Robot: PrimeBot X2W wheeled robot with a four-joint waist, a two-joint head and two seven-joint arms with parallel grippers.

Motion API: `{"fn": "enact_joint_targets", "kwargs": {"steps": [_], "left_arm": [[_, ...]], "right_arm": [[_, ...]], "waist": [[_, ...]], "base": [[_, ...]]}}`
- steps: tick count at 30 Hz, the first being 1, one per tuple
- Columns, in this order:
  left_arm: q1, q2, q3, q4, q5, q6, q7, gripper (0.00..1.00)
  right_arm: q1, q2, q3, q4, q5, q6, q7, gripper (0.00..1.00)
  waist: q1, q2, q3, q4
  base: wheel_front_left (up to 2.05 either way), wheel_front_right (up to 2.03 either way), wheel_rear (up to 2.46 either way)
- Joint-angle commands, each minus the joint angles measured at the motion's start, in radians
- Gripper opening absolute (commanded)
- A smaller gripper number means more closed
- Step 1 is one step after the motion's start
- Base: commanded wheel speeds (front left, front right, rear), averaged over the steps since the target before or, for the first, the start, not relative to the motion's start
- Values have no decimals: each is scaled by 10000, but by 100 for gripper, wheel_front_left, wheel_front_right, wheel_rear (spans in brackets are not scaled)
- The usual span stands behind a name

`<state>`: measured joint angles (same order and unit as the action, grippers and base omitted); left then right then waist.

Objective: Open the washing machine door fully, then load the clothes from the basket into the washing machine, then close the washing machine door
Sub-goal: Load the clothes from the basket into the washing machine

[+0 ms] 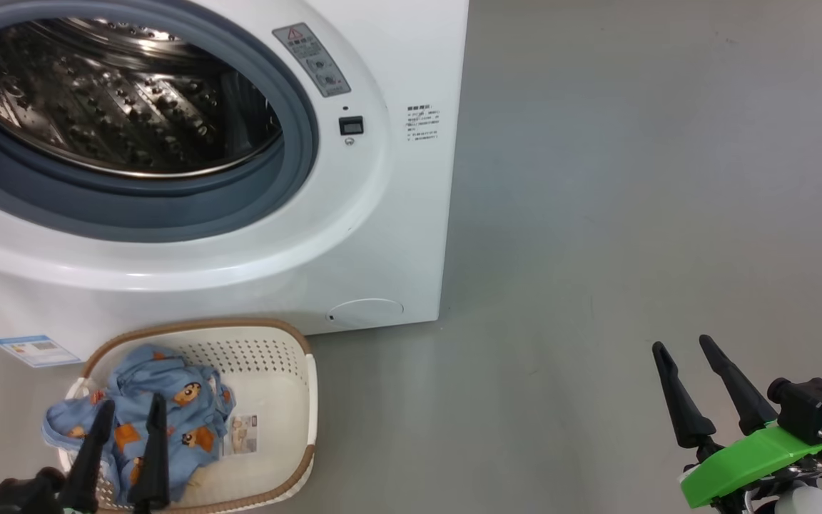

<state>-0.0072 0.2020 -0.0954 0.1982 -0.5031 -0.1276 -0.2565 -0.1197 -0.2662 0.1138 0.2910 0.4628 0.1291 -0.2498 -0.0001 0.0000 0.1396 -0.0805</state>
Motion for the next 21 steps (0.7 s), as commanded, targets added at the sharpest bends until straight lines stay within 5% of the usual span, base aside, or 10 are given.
{"fn": "enact_joint_targets", "kwargs": {"steps": [1,11,21], "left_arm": [[-406,123,308,-6,88,-31,-53,100],[-1811,-285,587,2283,688,-31,-53,100],[-4809,45,679,6280,1778,-7,-53,100]], "right_arm": [[-178,-82,194,-283,-133,16,-120,100],[-639,98,370,-419,-183,16,-120,100],[-1548,348,486,-614,-318,16,-120,100]], "waist": [[1,0,135,19],[1,0,1378,170],[1,0,3238,64]], "base": [[0,0,0],[0,0,0],[0,0,0]]}}
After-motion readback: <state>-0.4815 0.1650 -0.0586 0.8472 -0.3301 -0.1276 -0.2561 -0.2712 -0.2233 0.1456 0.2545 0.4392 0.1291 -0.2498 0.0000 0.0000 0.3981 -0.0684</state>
